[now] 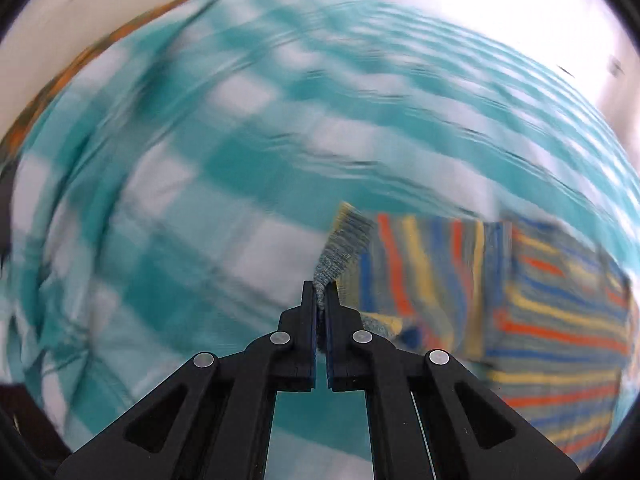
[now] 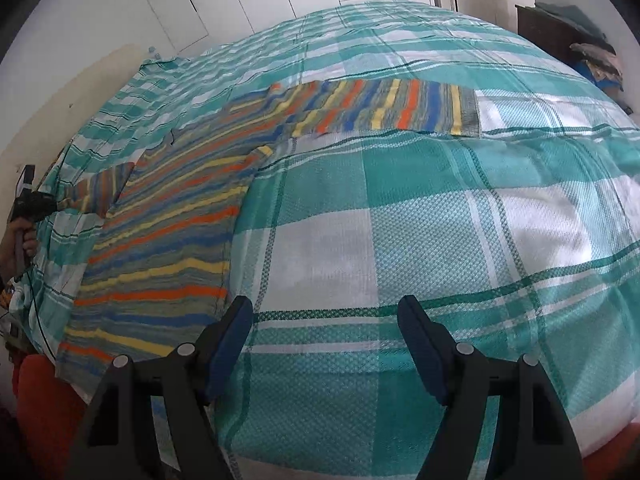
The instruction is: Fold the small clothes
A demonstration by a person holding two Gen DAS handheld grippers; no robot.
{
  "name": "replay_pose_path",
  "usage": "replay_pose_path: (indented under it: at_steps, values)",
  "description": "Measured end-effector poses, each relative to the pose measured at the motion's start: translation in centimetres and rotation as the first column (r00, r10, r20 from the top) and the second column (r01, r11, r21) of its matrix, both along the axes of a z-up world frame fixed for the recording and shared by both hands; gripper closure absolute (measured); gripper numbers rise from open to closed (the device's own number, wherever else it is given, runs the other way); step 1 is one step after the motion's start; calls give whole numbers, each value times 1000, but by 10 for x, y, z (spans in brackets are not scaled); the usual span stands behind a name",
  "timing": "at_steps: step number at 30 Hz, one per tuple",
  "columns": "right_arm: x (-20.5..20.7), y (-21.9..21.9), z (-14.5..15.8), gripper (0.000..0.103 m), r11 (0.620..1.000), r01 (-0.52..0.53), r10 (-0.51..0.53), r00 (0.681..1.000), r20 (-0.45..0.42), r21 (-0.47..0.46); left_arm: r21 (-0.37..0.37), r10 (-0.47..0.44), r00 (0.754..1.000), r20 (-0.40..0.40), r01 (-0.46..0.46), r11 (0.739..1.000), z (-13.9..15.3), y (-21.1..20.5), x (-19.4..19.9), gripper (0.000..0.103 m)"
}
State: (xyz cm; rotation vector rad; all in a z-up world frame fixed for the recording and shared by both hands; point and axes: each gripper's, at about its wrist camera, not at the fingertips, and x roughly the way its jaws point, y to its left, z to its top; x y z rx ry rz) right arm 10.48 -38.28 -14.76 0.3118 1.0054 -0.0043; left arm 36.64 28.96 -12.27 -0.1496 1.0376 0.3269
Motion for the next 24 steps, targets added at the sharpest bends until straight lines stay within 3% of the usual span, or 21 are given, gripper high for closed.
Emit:
replay_pose_path:
  at_steps: [4, 13, 15, 16, 17, 19, 21, 24]
  values:
    - [8, 7, -10, 29, 1000, -6, 5, 1000, -27, -18, -21, 78, 996, -39, -79, 997, -28, 35, -9, 102]
    - [13, 10, -19, 28, 999, -18, 16, 999, -49, -48, -6, 137, 983, -122, -139, 990, -64, 42, -13, 101]
    - [13, 9, -18, 28, 999, -18, 16, 998, -55, -47, 52, 181, 974, -139, -175, 983, -67, 47, -15, 99]
    - [14, 9, -17, 29, 999, -17, 14, 998, -61, -49, 82, 201, 969, -141, -191, 978, -65, 49, -18, 93]
    - [13, 8, -14, 29, 998, -9, 5, 998, -70, -57, 90, 218, 966, -139, -207, 974, -60, 51, -25, 73]
    - [10, 4, -5, 29, 998, 15, -20, 998, -67, -65, 90, 238, 965, -105, -229, 969, -45, 51, -45, 48]
    - [4, 2, 8, 29, 998, 31, -34, 998, -46, -56, 92, 197, 980, -32, -194, 977, -23, 38, -74, 47]
    - [-2, 9, 19, 29, 999, -19, 21, 998, -61, 41, 60, 27, 999, -24, -26, 998, -4, -9, -121, 47]
